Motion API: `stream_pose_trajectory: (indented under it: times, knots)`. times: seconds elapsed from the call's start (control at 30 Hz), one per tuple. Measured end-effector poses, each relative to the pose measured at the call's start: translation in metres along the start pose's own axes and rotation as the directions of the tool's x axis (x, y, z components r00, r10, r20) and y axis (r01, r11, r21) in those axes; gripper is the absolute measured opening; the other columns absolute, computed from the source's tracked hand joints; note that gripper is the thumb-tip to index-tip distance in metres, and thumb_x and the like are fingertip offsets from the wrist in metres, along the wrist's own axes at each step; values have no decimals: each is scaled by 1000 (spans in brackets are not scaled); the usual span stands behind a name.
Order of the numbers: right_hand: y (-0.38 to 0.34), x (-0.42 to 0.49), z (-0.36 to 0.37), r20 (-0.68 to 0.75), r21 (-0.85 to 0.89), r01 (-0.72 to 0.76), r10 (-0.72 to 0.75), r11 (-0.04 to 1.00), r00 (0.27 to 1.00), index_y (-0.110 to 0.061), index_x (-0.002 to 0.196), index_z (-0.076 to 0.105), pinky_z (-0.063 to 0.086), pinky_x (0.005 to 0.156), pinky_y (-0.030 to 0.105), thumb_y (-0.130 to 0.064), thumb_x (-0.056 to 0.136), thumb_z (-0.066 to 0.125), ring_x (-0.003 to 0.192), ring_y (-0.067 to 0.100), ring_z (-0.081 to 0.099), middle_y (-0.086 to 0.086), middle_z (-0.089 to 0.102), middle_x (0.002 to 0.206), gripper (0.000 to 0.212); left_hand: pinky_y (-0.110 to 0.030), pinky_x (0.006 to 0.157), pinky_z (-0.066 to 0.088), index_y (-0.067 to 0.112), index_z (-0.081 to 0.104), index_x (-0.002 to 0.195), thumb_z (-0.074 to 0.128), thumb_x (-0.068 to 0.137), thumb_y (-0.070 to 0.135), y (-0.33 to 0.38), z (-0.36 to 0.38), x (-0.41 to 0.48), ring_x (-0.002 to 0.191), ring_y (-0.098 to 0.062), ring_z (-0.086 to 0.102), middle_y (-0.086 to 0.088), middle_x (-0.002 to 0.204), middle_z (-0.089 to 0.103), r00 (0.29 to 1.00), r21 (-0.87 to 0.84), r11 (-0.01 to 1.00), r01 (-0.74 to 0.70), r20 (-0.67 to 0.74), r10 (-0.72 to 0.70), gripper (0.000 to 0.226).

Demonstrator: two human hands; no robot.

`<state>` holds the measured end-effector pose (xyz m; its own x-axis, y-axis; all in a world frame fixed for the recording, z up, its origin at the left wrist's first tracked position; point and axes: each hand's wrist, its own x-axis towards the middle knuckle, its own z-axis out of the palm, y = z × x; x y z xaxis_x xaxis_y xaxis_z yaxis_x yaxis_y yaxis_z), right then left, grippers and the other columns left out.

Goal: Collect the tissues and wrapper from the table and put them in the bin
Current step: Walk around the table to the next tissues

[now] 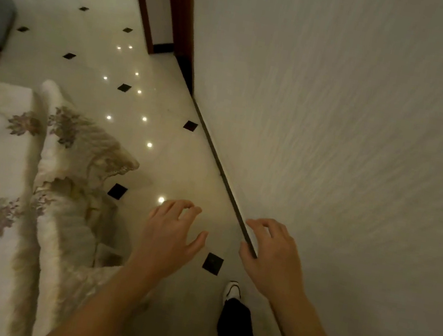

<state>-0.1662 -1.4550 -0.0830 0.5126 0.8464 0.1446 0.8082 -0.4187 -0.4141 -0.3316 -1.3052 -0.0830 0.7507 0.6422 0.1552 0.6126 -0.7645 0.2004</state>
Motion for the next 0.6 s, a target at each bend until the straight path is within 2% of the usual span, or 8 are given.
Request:
stream_pose_trajectory:
  times: [0.13,0.3,0.43,0.6]
  knots:
    - [11,82,5,43,48,136,-138,990,990,-12,120,66,53,84,43,-23,83,71,105,27,61,9,64,115,39,-38,90,49,23,61,124,46,88,57,-8,-8,48,111,-18,57,2,121,63,990,26,990,140,-33,-139,52]
    - [1,173,12,107,120,323,-336,939,936,-13,121,65,54,82,43,-24,82,73,105,27,60,8,63,116,41,-39,88,49,21,64,121,55,86,53,-26,-21,82,110,-20,59,1,120,64,936,46,938,345,-98,-339,49]
    - [-27,226,31,153,200,475,-506,857,849,-13,121,66,54,81,44,-23,81,73,104,27,60,8,64,114,42,-38,87,49,21,64,120,54,86,53,-46,-29,87,110,-21,58,0,120,64,857,59,860,506,-149,-494,48]
    - [-84,268,64,207,279,638,-694,718,690,-12,118,66,55,77,46,-23,79,74,100,29,61,10,64,112,41,-33,94,43,27,57,128,42,90,59,-74,-36,77,117,-15,50,5,128,58,723,73,724,686,-183,-666,52]
